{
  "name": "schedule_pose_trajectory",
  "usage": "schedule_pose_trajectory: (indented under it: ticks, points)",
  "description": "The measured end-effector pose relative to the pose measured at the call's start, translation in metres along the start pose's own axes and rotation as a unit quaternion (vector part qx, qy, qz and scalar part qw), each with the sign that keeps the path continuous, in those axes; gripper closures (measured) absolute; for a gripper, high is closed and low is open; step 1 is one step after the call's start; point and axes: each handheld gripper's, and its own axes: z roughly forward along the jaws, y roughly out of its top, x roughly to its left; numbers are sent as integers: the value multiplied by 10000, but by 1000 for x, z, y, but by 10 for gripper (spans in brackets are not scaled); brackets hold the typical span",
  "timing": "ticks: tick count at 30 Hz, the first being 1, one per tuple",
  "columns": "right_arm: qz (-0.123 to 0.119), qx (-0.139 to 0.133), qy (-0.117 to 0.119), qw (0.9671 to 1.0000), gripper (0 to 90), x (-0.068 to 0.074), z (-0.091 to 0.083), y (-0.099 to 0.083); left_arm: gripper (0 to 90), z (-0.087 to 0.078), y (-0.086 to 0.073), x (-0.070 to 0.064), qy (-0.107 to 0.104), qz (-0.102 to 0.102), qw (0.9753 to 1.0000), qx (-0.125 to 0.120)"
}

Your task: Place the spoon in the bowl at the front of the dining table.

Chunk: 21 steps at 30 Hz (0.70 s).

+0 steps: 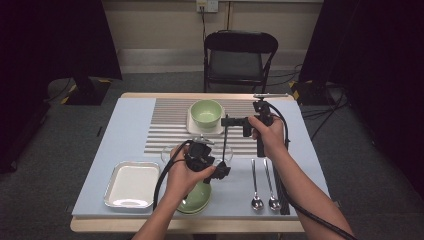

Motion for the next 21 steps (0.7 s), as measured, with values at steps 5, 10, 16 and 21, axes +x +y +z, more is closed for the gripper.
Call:
schedule_pose_trajectory:
  ticks: [5,10,16,21]
  points:
    - [45,-65,6,10000,900,-1,-4,0,298,-5,-2,7,162,-13,9999,-8]
    - [72,-81,-13,9999,900,-1,-8,0,305,-12,-4,15,270,-70,9996,-6]
    - [117,-109,-4,9999,900,0,-11,0,306,-19,-6,22,419,-88,9991,-76]
    - [152,-128,14,9998,900,-1,-11,0,309,-25,-7,29,516,-125,9985,-133]
